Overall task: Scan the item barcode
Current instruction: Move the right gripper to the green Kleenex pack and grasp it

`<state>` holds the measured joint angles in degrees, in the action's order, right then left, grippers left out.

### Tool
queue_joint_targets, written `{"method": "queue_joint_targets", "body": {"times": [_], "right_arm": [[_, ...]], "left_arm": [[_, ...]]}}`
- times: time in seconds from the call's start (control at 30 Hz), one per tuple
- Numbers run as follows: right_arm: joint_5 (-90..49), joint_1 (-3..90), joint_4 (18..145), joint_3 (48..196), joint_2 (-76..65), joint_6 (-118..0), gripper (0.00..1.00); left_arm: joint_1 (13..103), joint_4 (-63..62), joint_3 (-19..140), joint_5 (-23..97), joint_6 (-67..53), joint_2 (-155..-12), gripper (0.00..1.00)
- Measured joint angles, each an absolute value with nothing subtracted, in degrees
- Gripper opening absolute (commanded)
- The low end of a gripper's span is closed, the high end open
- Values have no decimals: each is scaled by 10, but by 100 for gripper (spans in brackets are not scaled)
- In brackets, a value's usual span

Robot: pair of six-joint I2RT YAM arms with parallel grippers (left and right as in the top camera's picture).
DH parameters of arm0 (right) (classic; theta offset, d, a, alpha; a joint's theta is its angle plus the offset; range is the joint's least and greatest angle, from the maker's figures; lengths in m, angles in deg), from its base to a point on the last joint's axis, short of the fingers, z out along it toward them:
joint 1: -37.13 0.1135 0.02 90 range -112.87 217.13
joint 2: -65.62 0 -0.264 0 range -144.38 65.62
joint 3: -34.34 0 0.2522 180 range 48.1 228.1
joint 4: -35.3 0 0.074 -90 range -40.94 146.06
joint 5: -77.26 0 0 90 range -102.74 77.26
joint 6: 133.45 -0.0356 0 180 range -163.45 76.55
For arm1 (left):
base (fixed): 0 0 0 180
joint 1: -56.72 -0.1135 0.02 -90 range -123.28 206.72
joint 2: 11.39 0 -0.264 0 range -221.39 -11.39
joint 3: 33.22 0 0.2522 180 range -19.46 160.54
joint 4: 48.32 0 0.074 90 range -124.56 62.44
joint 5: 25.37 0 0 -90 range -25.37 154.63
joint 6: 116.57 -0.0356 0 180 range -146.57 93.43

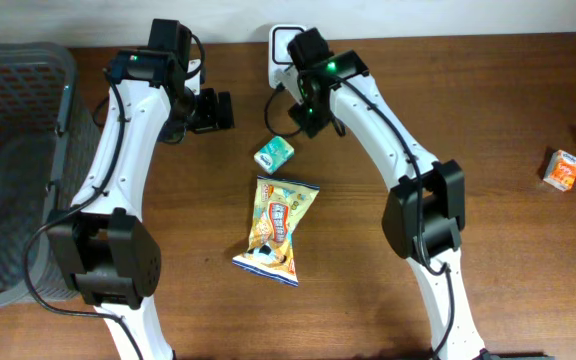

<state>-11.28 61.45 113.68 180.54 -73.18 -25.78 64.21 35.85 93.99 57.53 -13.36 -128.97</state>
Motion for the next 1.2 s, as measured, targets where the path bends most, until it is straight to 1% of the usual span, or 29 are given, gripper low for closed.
{"method": "queue_joint_targets", "body": {"times": [0.03, 0.07, 0.1, 0.2, 0.3, 0.43, 0.47, 0.6, 0.63, 0.67, 0.8, 0.93, 1.0, 1.1, 1.2], "right_arm": [[-137, 614, 1122, 1806, -732, -243, 48], [-163, 614, 1113, 1806, -732, -230, 42], [-206, 614, 1101, 1806, -732, -213, 42], [-285, 614, 1043, 1789, -732, -190, 43], [-336, 614, 990, 1754, -734, -186, 49], [-356, 617, 938, 1715, -752, -181, 48], [-356, 617, 938, 1713, -760, -182, 45], [-345, 618, 947, 1706, -780, -189, 25], [-342, 618, 947, 1706, -780, -190, 10], [-339, 618, 947, 1706, -780, -193, 4], [-272, 618, 955, 1706, -780, -267, 4], [-197, 596, 1019, 1707, -779, -357, 4], [-176, 561, 1086, 1708, -771, -387, 4], [-168, 529, 1134, 1706, -758, -398, 4], [-210, 528, 1119, 1706, -712, -405, 4]], "left_arm": [[642, 359, 940, 575, -134, -1290, 99], [642, 359, 940, 575, -134, -1290, 99], [642, 359, 940, 575, -134, -1290, 99], [642, 358, 940, 575, -134, -1290, 99], [642, 359, 940, 575, -134, -1290, 99], [642, 359, 940, 575, -134, -1290, 99], [642, 359, 940, 575, -134, -1290, 99], [642, 359, 940, 575, -134, -1290, 99], [642, 359, 940, 575, -134, -1290, 99], [642, 359, 940, 575, -134, -1290, 99], [642, 359, 940, 575, -134, -1290, 99], [642, 359, 940, 575, -134, -1290, 99], [642, 358, 940, 575, -134, -1290, 99], [642, 359, 940, 575, -134, -1290, 99], [642, 359, 940, 575, -134, -1290, 99]]}}
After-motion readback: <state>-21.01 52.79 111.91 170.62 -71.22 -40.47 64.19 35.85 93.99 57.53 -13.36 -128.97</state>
